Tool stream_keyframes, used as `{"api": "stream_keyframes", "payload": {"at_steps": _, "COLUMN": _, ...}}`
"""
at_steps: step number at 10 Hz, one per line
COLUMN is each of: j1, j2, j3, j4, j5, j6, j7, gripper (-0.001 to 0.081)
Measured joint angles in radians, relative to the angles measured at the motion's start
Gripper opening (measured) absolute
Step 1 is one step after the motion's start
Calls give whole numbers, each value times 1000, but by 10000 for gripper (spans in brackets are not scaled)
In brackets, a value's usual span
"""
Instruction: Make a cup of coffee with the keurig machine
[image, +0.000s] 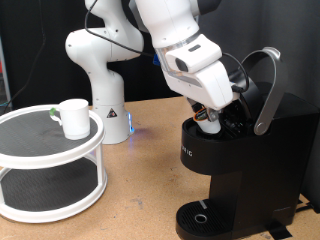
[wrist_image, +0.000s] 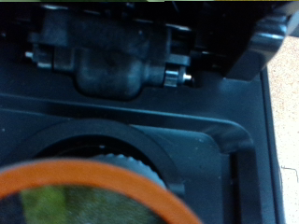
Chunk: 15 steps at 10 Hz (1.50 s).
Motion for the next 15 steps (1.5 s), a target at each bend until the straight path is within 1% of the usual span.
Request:
{"api": "stream_keyframes", "payload": {"at_steps": 7, "j1": 0, "j2": 9, "j3": 6, "j4": 2, "j5": -30, "j6": -12, "j7": -3, "gripper": 461}}
{"api": "stream_keyframes", "payload": {"at_steps": 9, "j1": 0, "j2": 12, "j3": 12, "j4": 1, "j5": -45, "j6": -6, "j7": 3, "gripper": 461}}
{"api": "stream_keyframes", "payload": {"at_steps": 12, "j1": 0, "j2": 26, "j3": 31, "j4": 0, "j5": -82, "j6": 17, "j7": 42, "gripper": 461}}
{"api": "stream_keyframes", "payload": {"at_steps": 15, "j1": 0, "j2": 29, "j3": 38, "j4": -2, "j5": -90, "j6": 24, "j7": 49, "gripper": 461}}
